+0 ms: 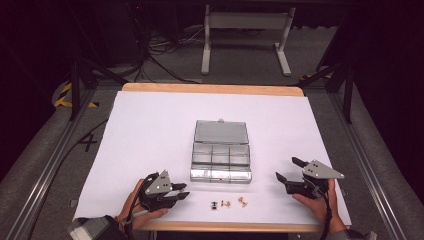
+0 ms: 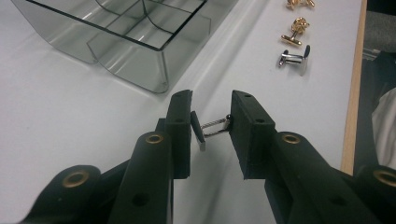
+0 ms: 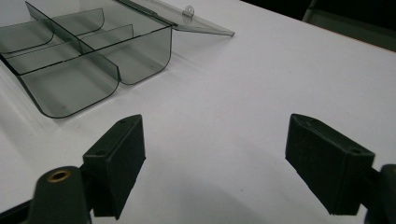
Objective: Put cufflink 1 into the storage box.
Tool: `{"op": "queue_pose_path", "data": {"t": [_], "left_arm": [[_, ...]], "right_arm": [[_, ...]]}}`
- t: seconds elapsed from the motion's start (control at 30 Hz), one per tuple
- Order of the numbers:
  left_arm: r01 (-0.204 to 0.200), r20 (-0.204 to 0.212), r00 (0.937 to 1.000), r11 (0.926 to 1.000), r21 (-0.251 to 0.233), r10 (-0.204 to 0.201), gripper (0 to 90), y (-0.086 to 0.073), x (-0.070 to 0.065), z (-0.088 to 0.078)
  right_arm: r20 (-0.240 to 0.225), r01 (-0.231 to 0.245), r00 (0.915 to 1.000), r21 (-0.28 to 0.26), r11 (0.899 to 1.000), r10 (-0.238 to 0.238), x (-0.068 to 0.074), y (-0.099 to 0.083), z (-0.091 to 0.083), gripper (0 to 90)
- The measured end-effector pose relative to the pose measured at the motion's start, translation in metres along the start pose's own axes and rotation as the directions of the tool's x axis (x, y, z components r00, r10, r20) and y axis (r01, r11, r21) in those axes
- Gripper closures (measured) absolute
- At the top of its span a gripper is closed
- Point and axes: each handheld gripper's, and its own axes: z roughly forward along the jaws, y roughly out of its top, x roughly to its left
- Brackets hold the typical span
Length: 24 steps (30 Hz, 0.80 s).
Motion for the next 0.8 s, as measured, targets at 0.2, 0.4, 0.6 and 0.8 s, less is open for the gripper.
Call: {"op": "queue_pose_path", "data": {"t": [0.2, 0.4, 0.6, 0.8], "left_arm": [[-0.001, -0.007, 1.0000, 0.9999, -0.015, 0.000, 70.4, 0.002, 0.000, -0.004], [-0.001, -0.021, 0.9998, 0.9992, -0.039, 0.001, 70.4, 0.006, 0.005, -0.006], [-0.016, -0.026, 0.9996, 0.9976, -0.067, 0.014, 70.4, 0.014, 0.008, -0.007], [-0.024, -0.036, 0.9991, 0.9965, -0.081, 0.021, 70.4, 0.020, 0.010, -0.009]], "right_arm": [[0.010, 0.009, 0.9999, 0.000, 1.000, -0.009, 0.002, 0.000, 0.000, 19.6], [0.011, -0.001, 0.9999, 0.005, 1.000, 0.001, 0.000, 0.000, 0.000, 17.1], [0.026, -0.008, 0.9996, 0.009, 1.000, 0.007, 0.000, 0.000, 0.001, 15.8], [0.026, -0.011, 0.9996, 0.002, 1.000, 0.011, 0.000, 0.000, 0.000, 15.6]]}}
